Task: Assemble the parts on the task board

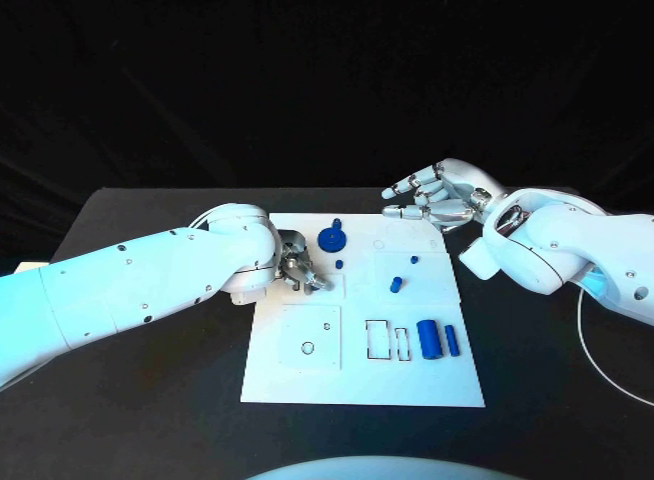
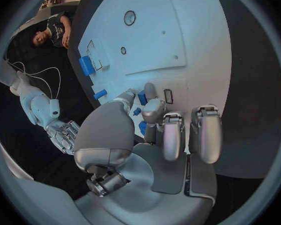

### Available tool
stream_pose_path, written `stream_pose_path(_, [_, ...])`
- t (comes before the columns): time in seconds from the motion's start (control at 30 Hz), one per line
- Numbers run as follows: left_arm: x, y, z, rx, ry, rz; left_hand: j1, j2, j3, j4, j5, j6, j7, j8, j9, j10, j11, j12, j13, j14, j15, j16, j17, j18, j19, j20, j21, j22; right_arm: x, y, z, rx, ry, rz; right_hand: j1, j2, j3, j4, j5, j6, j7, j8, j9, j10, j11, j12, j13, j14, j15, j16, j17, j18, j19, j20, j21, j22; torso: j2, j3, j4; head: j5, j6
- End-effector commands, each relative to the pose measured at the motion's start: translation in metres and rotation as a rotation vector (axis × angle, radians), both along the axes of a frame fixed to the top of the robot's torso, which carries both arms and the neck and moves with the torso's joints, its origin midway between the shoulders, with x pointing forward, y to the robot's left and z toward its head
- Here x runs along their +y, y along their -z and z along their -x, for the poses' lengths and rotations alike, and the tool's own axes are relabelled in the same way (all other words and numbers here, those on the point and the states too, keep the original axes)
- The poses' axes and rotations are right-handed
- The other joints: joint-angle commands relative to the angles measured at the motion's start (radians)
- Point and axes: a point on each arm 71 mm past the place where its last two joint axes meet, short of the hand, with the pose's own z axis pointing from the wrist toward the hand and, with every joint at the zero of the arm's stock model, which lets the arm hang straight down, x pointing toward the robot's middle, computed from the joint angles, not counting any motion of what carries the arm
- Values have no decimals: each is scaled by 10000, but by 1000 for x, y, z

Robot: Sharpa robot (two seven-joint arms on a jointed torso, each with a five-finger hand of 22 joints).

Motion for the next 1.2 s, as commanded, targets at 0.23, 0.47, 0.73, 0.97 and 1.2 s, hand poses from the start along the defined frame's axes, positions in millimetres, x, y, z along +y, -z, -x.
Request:
stream_pose_path(0.23, [5, -9, 0, -82, -27, 46, 87, -3, -224, 74, -14, 67, -5, 67, -22, 84, -9, 50, 0, 1053, -94, 30, 2634, -100, 796, -60, 28, 1968, 1, 1, 0, 27, -162, 27, -115, 18, -75, 14, -32, 59, 0, 59, 11, -36, -37, 41, -3, 548, -54, -40, 380, 143, -74, -25, -72, -8, -1, 0, -4, -7, 43])
stream_pose_path(0.47, [16, -39, -9, -299, 122, -89, 43, -112, -804, 348, -200, -155, 72, -11, -61, -196, 49, -383, -433, 1053, -60, 30, 2634, -2, 650, -46, -299, 1586, 1, 2, -2, 32, -129, 40, -115, 18, -75, 14, -32, 59, 0, 59, 11, -36, -37, 41, -3, 548, -54, -40, 380, 143, -74, -25, -72, -8, 1, 7, -13, 3, 97])
stream_pose_path(0.73, [30, -73, -32, -253, -404, 346, 450, -20, -1526, 494, -215, -947, 460, -648, -430, -1055, 383, -1506, -1616, 1053, 207, 30, 2634, 91, 484, 176, -664, 1206, 3, 2, -3, 41, -134, 45, -132, 16, -90, 20, -43, 58, 0, 59, 11, -36, -36, 43, -4, 549, -54, -42, 378, 143, -73, -26, -73, -8, 2, 2, 1, 23, 163])
stream_pose_path(0.97, [38, -78, -62, -245, -891, -30, 918, 146, -1870, 468, -174, -1172, 651, -1094, -778, -1269, 552, -1689, -1892, 1053, 361, 30, 2634, 131, 425, 333, -815, 1068, 5, 3, -4, 44, -169, 39, -136, 18, -96, 21, -45, 59, -1, 59, 11, -31, -37, 50, 1, 550, -55, -41, 382, 142, -71, -26, -73, -6, 14, -11, 2, 65, 238])
stream_pose_path(1.2, [41, -70, -81, -390, -1194, -753, 1077, 241, -2053, 494, -169, -935, 613, -1067, -854, -1217, 531, -1580, -1840, 1053, 357, 30, 2634, 135, 431, 355, -821, 1075, 7, 3, -5, 58, -223, 37, -136, 20, -97, 21, -43, 59, -1, 59, 11, -30, -37, 53, 3, 550, -55, -39, 384, 141, -67, -26, -70, 0, 49, -51, -37, 108, 274])
